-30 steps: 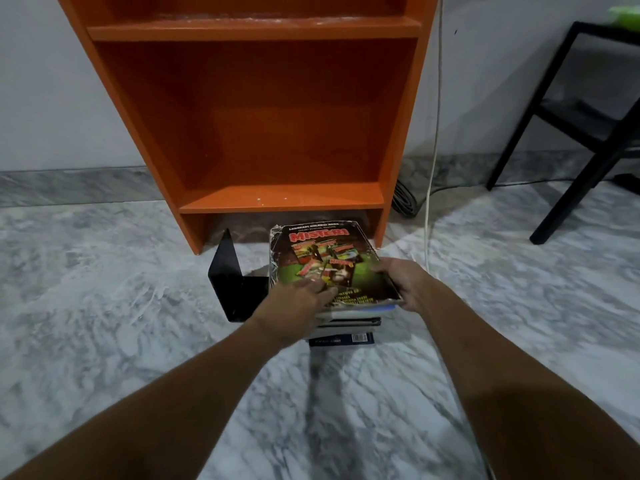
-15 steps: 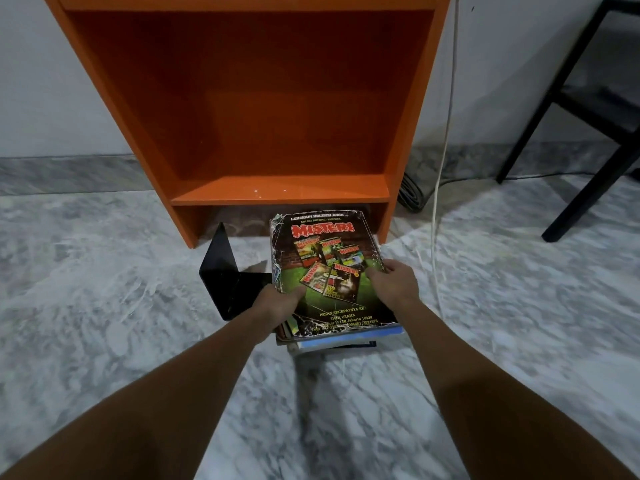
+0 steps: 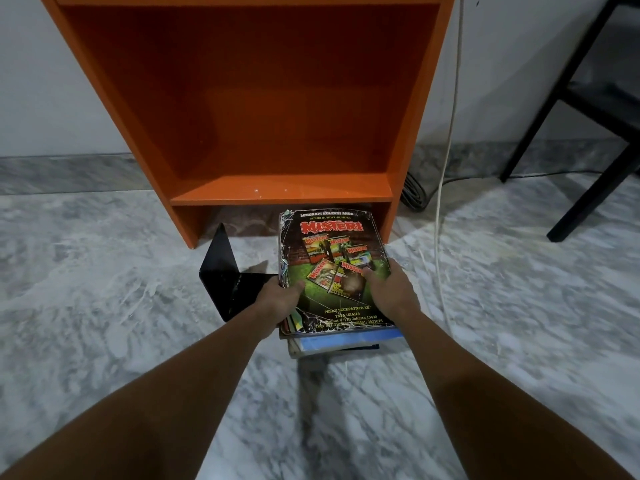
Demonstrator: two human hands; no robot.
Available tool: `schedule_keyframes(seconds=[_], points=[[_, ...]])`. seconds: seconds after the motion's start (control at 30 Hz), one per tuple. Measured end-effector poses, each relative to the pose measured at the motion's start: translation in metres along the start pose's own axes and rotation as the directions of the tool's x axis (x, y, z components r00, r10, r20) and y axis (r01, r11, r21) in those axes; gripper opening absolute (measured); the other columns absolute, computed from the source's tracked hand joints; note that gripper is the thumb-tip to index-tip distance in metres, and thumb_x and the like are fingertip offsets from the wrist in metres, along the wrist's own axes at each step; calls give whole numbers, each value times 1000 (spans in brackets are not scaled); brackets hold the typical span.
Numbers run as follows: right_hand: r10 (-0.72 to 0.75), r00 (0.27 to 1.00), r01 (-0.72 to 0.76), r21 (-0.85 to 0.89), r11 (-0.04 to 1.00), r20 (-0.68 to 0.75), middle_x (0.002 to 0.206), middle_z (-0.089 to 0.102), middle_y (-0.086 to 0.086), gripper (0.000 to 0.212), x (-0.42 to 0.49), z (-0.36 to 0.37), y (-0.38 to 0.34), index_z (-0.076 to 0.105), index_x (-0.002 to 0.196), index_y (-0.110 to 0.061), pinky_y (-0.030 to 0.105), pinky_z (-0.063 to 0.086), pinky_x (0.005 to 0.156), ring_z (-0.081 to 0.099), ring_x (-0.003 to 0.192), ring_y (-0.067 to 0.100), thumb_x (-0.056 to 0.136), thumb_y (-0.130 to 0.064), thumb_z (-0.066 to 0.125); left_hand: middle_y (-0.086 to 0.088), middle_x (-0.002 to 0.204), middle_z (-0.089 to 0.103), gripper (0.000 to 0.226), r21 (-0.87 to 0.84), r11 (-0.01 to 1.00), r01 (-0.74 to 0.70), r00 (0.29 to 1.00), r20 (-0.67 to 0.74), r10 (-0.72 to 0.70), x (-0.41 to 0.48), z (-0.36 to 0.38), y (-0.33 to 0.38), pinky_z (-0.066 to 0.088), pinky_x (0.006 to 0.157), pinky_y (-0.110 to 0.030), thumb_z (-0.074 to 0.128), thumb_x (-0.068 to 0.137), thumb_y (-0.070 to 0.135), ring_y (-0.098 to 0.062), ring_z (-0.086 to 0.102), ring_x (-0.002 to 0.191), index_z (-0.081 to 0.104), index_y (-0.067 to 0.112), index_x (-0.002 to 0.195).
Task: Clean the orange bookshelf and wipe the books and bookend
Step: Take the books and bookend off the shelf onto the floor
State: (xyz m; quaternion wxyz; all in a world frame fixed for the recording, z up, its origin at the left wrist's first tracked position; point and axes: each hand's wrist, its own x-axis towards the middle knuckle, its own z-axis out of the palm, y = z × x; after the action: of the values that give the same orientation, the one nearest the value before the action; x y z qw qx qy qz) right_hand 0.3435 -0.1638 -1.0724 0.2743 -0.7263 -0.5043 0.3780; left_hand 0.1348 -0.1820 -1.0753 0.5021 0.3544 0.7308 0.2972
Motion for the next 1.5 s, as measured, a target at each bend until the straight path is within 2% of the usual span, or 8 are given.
schedule_keyframes(seconds=[0.13,0.23,0.33,0.43,0.63,0.9,1.37,1.5], points=[[5,1000,-3,-63,998,28,122,62,4,59,0,0,-3,47,135,-25,49,48,98,60,110,29,87,-56,59,-12,117,64,42,112,993,28,998,44,-33,-4,-7,6,54,88,-41,57,98,41,-29,63,103,54,10,127],[2,1000,-2,-182,983,-2,128,53,10,63,-4,-2,-13,48,135,-21,49,48,98,56,115,32,84,-57,59,-14,109,69,39,412,892,-186,966,-90,243,-12,-19,10,56,85,-41,57,97,39,-28,66,96,60,9,121],[-102,994,84,-391,917,-26,139,41,12,56,-13,0,-28,45,139,-20,49,44,101,45,126,33,91,-48,56,-13,111,67,36,708,621,-336,702,-251,667,-25,-44,15,53,88,-43,58,95,33,-29,62,102,62,11,122],[-220,975,208,-485,849,33,146,37,11,58,-26,11,-43,45,141,-18,50,39,106,39,133,31,92,-47,56,-15,123,55,43,880,457,-129,517,-334,788,-30,-76,16,39,103,-48,63,87,31,-34,48,119,55,11,125],[-311,909,418,-598,684,279,160,21,10,63,-53,42,-56,33,151,-23,57,18,117,20,147,28,96,-51,48,-26,107,65,29,430,902,-36,821,-502,272,-30,-113,7,52,80,-43,60,95,17,-41,63,93,63,-4,113],[-291,915,404,-603,688,281,164,13,7,65,-55,48,-55,28,153,-28,59,10,119,12,150,27,97,-55,45,-23,73,60,22,416,909,-38,800,-532,277,-28,-124,-4,42,56,-35,56,89,6,-36,56,62,56,-3,69],[-297,912,410,-585,700,283,164,14,7,64,-61,48,-52,29,153,-27,58,9,119,13,150,27,97,-54,44,-21,81,64,19,443,897,-1,811,-525,260,-31,-136,-11,48,61,-37,54,93,11,-38,61,71,63,-3,84],[-238,921,375,-531,760,310,155,33,7,55,-62,36,-66,43,145,-25,53,29,115,35,139,28,96,-50,49,-16,103,68,29,544,838,41,782,-539,312,-46,-135,4,49,77,-38,55,96,29,-37,64,96,62,6,110]])
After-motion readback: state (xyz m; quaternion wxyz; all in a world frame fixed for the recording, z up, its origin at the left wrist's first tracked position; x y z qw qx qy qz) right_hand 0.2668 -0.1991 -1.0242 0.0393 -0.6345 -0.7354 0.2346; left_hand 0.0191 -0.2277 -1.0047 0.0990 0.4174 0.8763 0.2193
